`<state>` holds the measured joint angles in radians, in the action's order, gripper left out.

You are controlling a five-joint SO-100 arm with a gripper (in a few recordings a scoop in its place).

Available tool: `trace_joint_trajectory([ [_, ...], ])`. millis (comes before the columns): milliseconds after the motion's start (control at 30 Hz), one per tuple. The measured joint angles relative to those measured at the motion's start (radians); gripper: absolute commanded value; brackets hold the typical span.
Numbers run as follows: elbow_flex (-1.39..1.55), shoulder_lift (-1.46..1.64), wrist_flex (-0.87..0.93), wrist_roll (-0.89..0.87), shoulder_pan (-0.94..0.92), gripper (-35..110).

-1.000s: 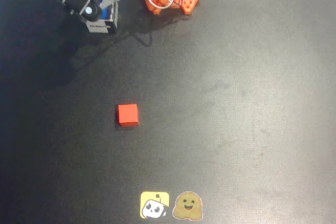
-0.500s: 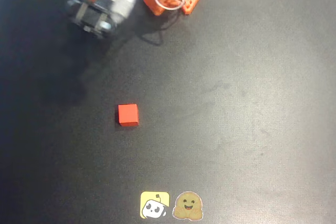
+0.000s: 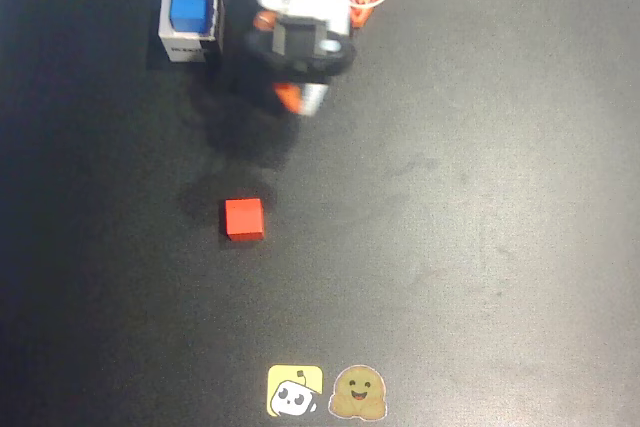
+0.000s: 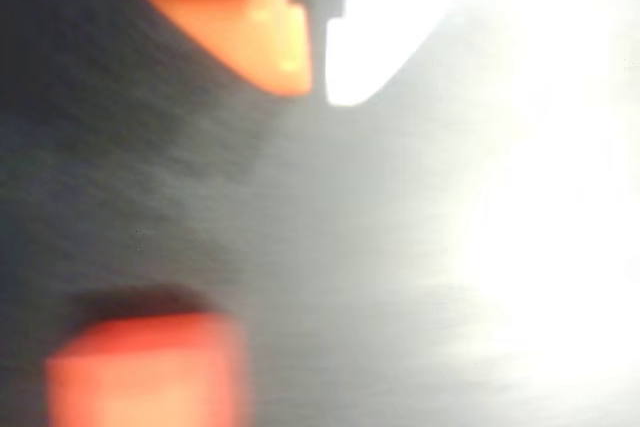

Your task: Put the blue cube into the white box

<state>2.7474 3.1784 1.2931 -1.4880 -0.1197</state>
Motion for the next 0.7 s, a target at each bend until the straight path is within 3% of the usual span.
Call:
trace_joint_trajectory([
  [167,0.049,0.014,-0.002,-0.109,0.163,0],
  [300,0.12,0.017,-0.002,-0.179,0.192,0],
  [500,0.204,0.02,0.008,-0.224,0.178,0],
  [700,0.21,0.015,0.048,-0.138,0.098,0],
])
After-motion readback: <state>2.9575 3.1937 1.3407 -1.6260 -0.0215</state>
